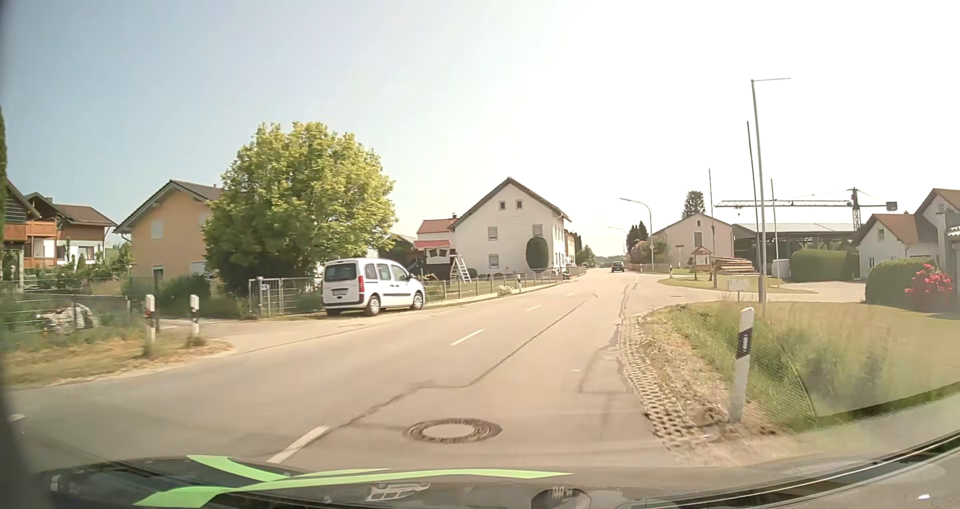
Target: Follow the waypoints while adhering to traffic rules and regulations
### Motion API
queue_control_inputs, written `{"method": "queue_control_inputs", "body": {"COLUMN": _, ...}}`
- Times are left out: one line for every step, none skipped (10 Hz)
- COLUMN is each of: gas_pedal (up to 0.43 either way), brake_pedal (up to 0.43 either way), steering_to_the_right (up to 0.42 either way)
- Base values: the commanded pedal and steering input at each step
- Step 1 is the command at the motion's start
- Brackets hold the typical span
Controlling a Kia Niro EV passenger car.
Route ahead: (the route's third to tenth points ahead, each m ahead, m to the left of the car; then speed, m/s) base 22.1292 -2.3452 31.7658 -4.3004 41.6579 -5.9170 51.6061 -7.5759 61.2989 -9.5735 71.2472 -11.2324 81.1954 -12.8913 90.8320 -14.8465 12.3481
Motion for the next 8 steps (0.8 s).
{"method": "queue_control_inputs", "body": {"gas_pedal": 0.098, "brake_pedal": 0.000, "steering_to_the_right": 0.061}}
{"method": "queue_control_inputs", "body": {"gas_pedal": 0.110, "brake_pedal": 0.000, "steering_to_the_right": 0.060}}
{"method": "queue_control_inputs", "body": {"gas_pedal": 0.130, "brake_pedal": 0.000, "steering_to_the_right": 0.057}}
{"method": "queue_control_inputs", "body": {"gas_pedal": 0.130, "brake_pedal": 0.000, "steering_to_the_right": 0.053}}
{"method": "queue_control_inputs", "body": {"gas_pedal": 0.130, "brake_pedal": 0.000, "steering_to_the_right": 0.046}}
{"method": "queue_control_inputs", "body": {"gas_pedal": 0.138, "brake_pedal": 0.000, "steering_to_the_right": 0.043}}
{"method": "queue_control_inputs", "body": {"gas_pedal": 0.138, "brake_pedal": 0.000, "steering_to_the_right": 0.041}}
{"method": "queue_control_inputs", "body": {"gas_pedal": 0.138, "brake_pedal": 0.000, "steering_to_the_right": 0.039}}
